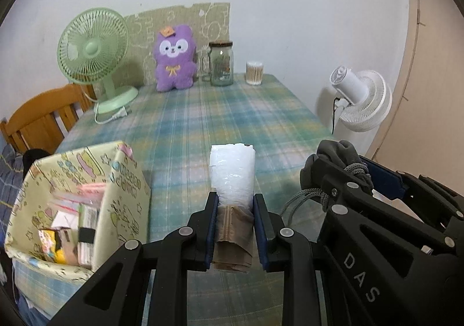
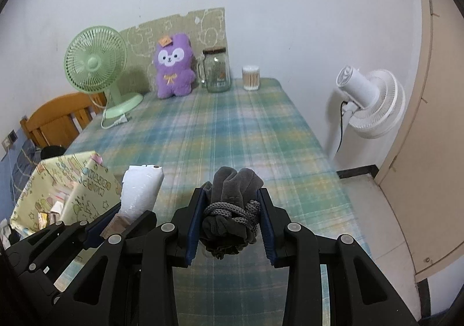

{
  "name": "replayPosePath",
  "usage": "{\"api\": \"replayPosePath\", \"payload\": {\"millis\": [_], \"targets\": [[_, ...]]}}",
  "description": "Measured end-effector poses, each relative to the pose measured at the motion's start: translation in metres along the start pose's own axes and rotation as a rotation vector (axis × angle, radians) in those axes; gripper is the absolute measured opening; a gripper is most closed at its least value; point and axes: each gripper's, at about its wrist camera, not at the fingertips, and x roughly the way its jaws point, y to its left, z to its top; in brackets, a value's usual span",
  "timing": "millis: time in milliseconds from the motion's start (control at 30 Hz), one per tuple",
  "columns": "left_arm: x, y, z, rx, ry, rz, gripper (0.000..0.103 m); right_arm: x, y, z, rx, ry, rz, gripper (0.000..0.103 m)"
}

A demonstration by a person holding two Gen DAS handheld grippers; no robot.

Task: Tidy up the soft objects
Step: 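Carry the tissue roll with the left tool while the right tool carries the grey pouch to the box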

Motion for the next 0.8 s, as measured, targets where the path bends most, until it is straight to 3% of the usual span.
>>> {"api": "replayPosePath", "payload": {"millis": [433,800], "targets": [[-0.033,-0.004,0.018,0.039,-0.079,-0.028,0.022,-0.031,0.004,0.021,0.002,-0.064,-0.017,0.039],[-0.051,0.015,0.025,0.045,-0.112,-0.017,0.022,-0.049,0.027,0.033,-0.035,-0.105,-0.002,0.039]]}}
